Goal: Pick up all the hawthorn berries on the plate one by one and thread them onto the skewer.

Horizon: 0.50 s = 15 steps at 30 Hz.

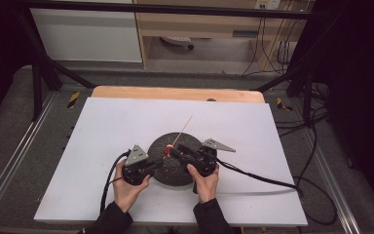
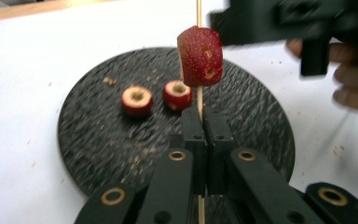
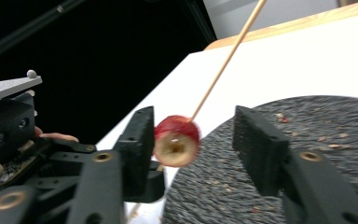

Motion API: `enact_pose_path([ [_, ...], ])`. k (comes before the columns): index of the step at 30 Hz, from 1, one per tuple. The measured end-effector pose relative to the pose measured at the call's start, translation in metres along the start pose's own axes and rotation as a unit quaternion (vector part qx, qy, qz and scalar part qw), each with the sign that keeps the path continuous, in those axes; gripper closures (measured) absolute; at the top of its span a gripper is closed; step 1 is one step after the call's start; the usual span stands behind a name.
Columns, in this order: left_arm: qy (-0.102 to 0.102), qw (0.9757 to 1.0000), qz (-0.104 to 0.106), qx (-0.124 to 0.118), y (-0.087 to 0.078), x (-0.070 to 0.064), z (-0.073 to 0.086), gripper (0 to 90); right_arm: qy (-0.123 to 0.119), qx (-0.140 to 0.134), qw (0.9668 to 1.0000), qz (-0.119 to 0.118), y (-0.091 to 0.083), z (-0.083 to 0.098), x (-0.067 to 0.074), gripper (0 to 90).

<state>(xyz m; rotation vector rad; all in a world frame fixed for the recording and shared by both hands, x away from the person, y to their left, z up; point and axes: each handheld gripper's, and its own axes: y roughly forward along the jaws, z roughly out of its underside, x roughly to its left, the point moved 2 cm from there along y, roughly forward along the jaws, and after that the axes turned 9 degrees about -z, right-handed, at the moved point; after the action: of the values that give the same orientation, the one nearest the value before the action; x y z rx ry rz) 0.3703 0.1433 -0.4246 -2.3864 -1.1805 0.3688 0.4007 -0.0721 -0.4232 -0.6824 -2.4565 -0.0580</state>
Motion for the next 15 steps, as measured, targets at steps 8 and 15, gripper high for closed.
enact_pose_path([
  [8,-0.009,0.9998,-0.009,0.014,-0.019,0.021,0.016,88.6,-0.055,0.068,0.9951,0.048,-0.013,-0.008,-0.009,18.0],
  [15,-0.010,0.9997,-0.011,0.022,-0.035,0.033,0.029,88.6,-0.091,0.151,0.9819,0.069,-0.020,-0.013,-0.015,6.4],
])
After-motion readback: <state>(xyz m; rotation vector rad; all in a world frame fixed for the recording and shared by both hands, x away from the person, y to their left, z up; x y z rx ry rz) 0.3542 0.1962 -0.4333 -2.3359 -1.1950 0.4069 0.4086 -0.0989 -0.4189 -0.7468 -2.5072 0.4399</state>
